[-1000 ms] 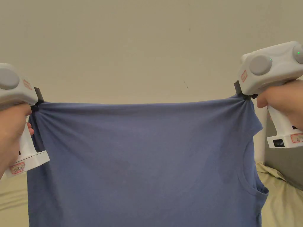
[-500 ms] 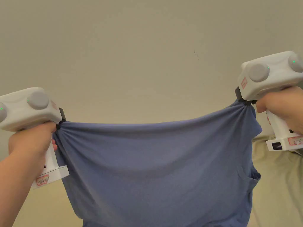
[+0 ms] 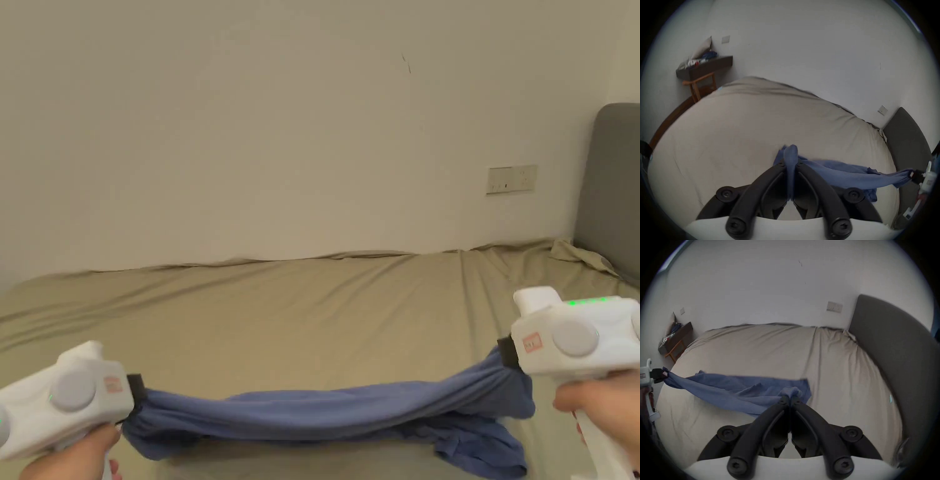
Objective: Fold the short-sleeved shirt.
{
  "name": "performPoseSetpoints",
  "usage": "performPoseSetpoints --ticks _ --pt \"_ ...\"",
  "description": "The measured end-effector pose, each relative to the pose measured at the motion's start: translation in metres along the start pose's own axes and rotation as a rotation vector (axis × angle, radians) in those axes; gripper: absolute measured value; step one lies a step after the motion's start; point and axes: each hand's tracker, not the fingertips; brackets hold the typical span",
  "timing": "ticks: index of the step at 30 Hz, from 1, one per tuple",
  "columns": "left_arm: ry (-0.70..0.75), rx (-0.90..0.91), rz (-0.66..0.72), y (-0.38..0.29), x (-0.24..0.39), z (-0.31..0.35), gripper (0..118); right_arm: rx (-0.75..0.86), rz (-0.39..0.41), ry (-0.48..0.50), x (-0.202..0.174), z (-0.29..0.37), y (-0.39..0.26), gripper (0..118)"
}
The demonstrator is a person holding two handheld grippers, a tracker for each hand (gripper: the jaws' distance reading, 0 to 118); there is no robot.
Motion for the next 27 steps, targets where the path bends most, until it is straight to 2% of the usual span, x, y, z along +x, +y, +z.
performPoseSetpoints --ticks 4,10,12,17,24,27 --pt "-0.048 -0.015 0.000 -0.043 -0.033 0.027 2 0.014 0.033 0.032 0.004 0.035 -0.064 4" --pt "-0.108 -0.016 0.032 -0.096 -0.065 0.093 2 0.009 0.027 0.067 0.010 0.095 -0.134 4" --pt "-0.136 -0.025 0.024 -0.109 -0.077 0.112 2 -0.005 0.066 0.083 0.010 0.115 -0.154 4" --pt "-0.141 -0.021 0.031 -0.140 -0.110 0.160 2 -0.035 0.084 0.083 0.014 0.158 -0.196 4" --pt "-0.081 -0.102 -0.059 -0.199 -0.133 0.197 2 -0.135 0.110 0.078 0.012 0.188 -0.262 4" --pt "-0.047 -0.152 -0.116 -0.223 -0.142 0.200 2 -0.194 0.093 0.088 0.012 0.193 -0.286 4"
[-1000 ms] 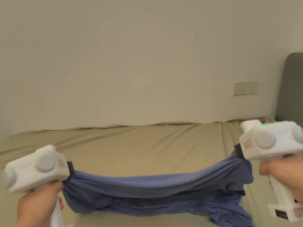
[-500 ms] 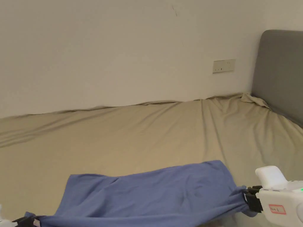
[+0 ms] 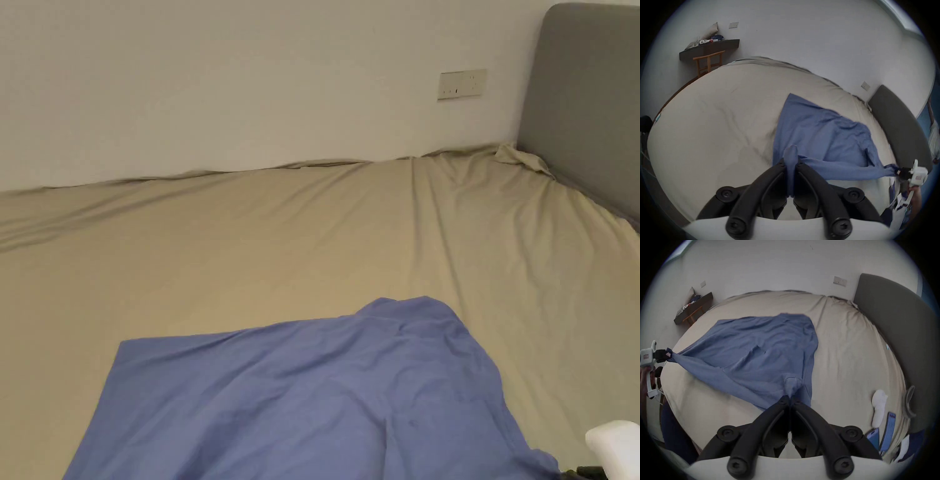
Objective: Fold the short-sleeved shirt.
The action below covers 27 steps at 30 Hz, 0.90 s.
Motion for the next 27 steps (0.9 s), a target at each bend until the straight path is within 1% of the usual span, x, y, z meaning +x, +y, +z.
performPoseSetpoints --ticks 4,5,8,12,14,17,18,20,22,24,25,26,27 --pt "0.036 -0.082 0.023 -0.029 -0.015 -0.021 2 -0.083 0.021 -0.007 -0.004 -0.013 -0.025 4" --pt "0.042 -0.093 0.021 -0.032 -0.011 -0.021 2 -0.093 0.023 -0.012 -0.005 -0.016 -0.029 4" --pt "0.071 -0.134 -0.013 -0.040 -0.009 -0.034 2 -0.133 0.027 -0.023 -0.007 -0.026 -0.037 4" --pt "0.101 -0.137 -0.048 -0.040 -0.006 -0.041 2 -0.161 0.022 -0.040 -0.004 -0.035 -0.041 3" --pt "0.101 -0.151 -0.037 -0.038 -0.008 -0.042 2 -0.197 0.021 -0.040 -0.002 -0.040 -0.042 4" --pt "0.125 -0.172 -0.070 -0.042 -0.008 -0.050 2 -0.212 0.051 -0.054 -0.004 -0.047 -0.045 4" --pt "0.139 -0.189 -0.093 -0.045 -0.007 -0.055 2 -0.216 0.047 -0.049 -0.004 -0.051 -0.046 4" --pt "0.156 -0.213 -0.093 -0.052 -0.008 -0.067 2 -0.237 0.036 -0.044 -0.004 -0.059 -0.048 4" --pt "0.165 -0.198 -0.098 -0.057 -0.008 -0.074 2 -0.259 0.049 -0.051 -0.006 -0.070 -0.055 4" --pt "0.192 -0.194 -0.113 -0.054 0.001 -0.072 3 -0.274 0.041 -0.040 -0.006 -0.081 -0.062 4" --pt "0.211 -0.200 -0.162 -0.054 0.004 -0.073 10 -0.251 0.020 -0.051 -0.007 -0.082 -0.063 4" --pt "0.215 -0.192 -0.185 -0.054 0.007 -0.072 45 -0.248 0.014 -0.054 -0.008 -0.081 -0.061 9" --pt "0.169 -0.181 -0.169 -0.051 0.009 -0.067 91 -0.253 0.026 -0.050 -0.009 -0.078 -0.057 22"
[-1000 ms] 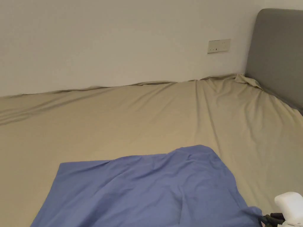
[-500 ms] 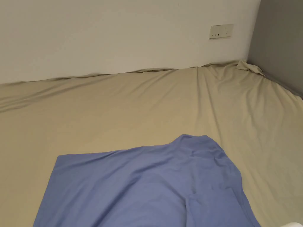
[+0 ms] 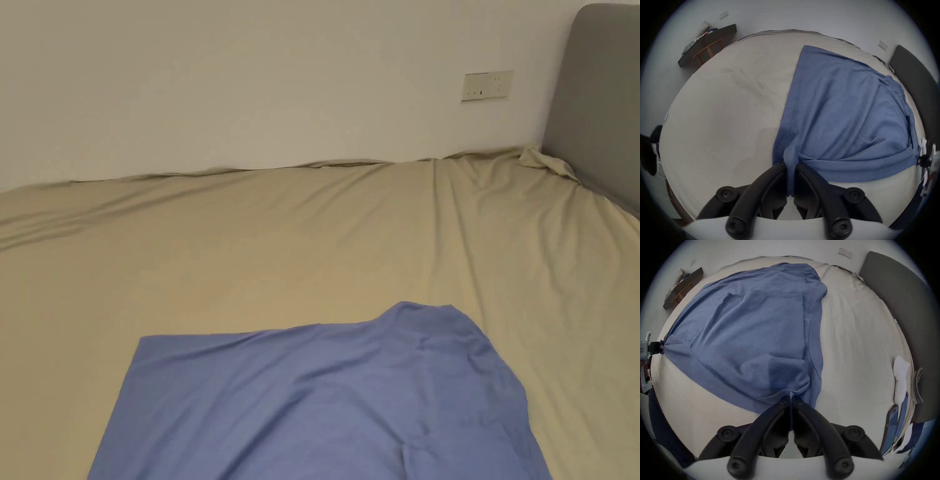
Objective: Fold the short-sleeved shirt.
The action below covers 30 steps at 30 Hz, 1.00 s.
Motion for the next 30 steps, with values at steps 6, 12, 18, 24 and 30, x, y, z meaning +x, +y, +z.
performPoseSetpoints --ticks 6,12,18,24,30 --pt "-0.133 0.353 0.143 0.047 -0.002 0.110 118 0.320 -0.027 0.007 0.014 0.098 0.038 115" --pt "-0.056 0.436 -0.020 0.055 0.046 0.154 118 0.686 -0.184 -0.014 -0.016 0.190 0.066 116" --pt "-0.121 0.381 0.060 0.021 0.062 0.150 0 0.693 -0.183 0.006 -0.064 0.179 0.042 2" --pt "-0.022 0.304 0.063 0.012 0.030 0.118 0 0.692 -0.109 0.005 -0.076 0.179 0.037 2" --pt "0.123 0.152 0.051 0.000 -0.003 0.035 117 0.641 -0.141 0.082 -0.072 0.175 0.041 2"
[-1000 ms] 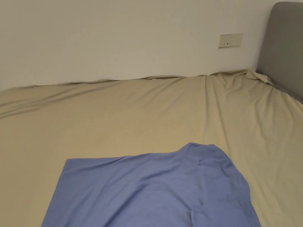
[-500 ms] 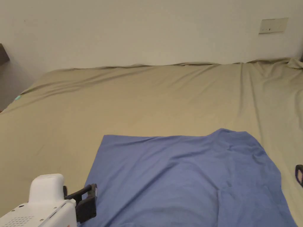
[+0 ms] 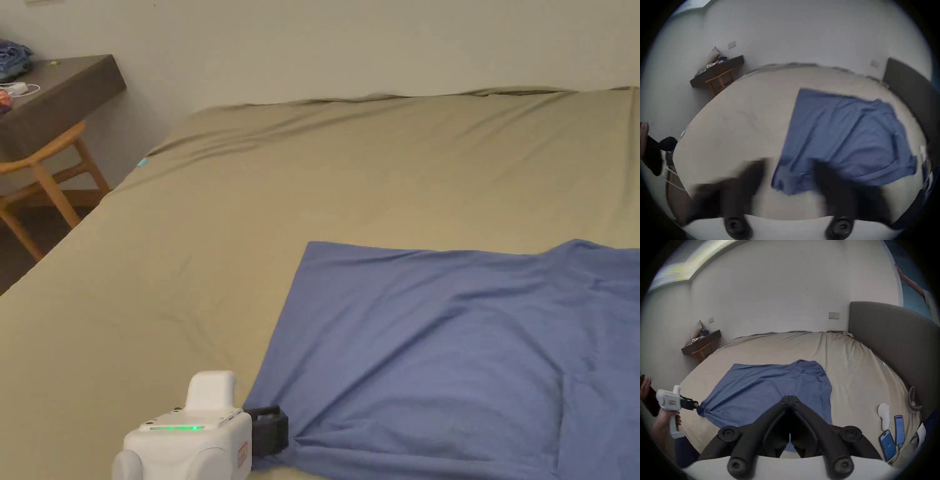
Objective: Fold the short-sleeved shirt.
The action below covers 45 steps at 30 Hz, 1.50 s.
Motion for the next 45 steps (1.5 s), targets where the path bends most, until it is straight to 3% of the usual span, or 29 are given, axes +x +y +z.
performPoseSetpoints --ticks 3,6,9,11,13,14,15,17,22,23,24,25,26,35,39,42,43,44,45 --pt "-0.069 -0.050 0.041 -0.023 0.002 -0.022 117 -0.036 -0.003 -0.002 0.003 -0.007 -0.007 2" --pt "0.038 -0.041 -0.042 -0.013 0.013 -0.038 117 -0.070 -0.012 -0.004 0.003 -0.014 -0.015 2" --pt "0.016 -0.066 -0.017 -0.021 0.012 -0.058 111 -0.106 -0.023 -0.011 0.007 -0.024 -0.020 2" --pt "-0.017 -0.040 0.064 -0.019 0.011 -0.052 99 -0.127 -0.017 -0.023 0.009 -0.029 -0.023 2" --pt "-0.010 -0.035 0.003 -0.015 0.018 -0.044 75 -0.151 -0.013 -0.036 0.010 -0.034 -0.027 2" --pt "-0.006 -0.015 -0.021 -0.014 0.025 -0.038 30 -0.166 -0.014 -0.041 0.011 -0.036 -0.030 2" --pt "-0.023 -0.001 -0.016 -0.014 0.030 -0.035 2 -0.181 -0.017 -0.049 0.014 -0.038 -0.032 2" --pt "0.005 -0.047 -0.072 -0.020 0.042 -0.036 2 -0.202 -0.033 -0.073 0.021 -0.042 -0.038 2" --pt "-0.167 0.004 0.193 -0.017 0.009 -0.014 2 -0.226 -0.052 -0.067 0.063 -0.049 -0.055 2" --pt "-0.199 0.006 0.200 -0.014 0.004 -0.008 2 -0.273 -0.088 -0.031 0.080 -0.056 -0.061 7" --pt "-0.226 0.011 0.203 -0.007 0.000 0.000 2 -0.337 -0.159 0.019 0.094 -0.065 -0.067 39" --pt "-0.215 0.038 0.181 -0.003 -0.003 0.006 2 -0.361 -0.199 0.005 0.104 -0.073 -0.074 97" --pt "-0.217 0.041 0.175 0.000 -0.004 0.009 2 -0.388 -0.213 -0.025 0.109 -0.082 -0.083 118" --pt "-0.215 0.007 0.186 0.007 0.007 0.002 2 -0.504 -0.194 -0.075 0.113 -0.133 -0.134 116" --pt "-0.202 -0.015 0.184 0.001 0.010 -0.004 2 -0.529 -0.063 -0.159 0.093 -0.139 -0.136 117" --pt "-0.190 -0.028 0.195 -0.003 0.015 -0.002 2 -0.531 -0.083 -0.163 0.093 -0.137 -0.130 114" --pt "-0.191 -0.029 0.202 -0.003 0.014 -0.002 2 -0.532 -0.083 -0.162 0.093 -0.133 -0.126 108" --pt "-0.197 -0.031 0.215 -0.004 0.015 0.002 2 -0.515 -0.085 -0.158 0.092 -0.126 -0.123 82" --pt "-0.206 -0.030 0.230 -0.004 0.014 0.004 2 -0.473 -0.091 -0.125 0.093 -0.118 -0.121 42"
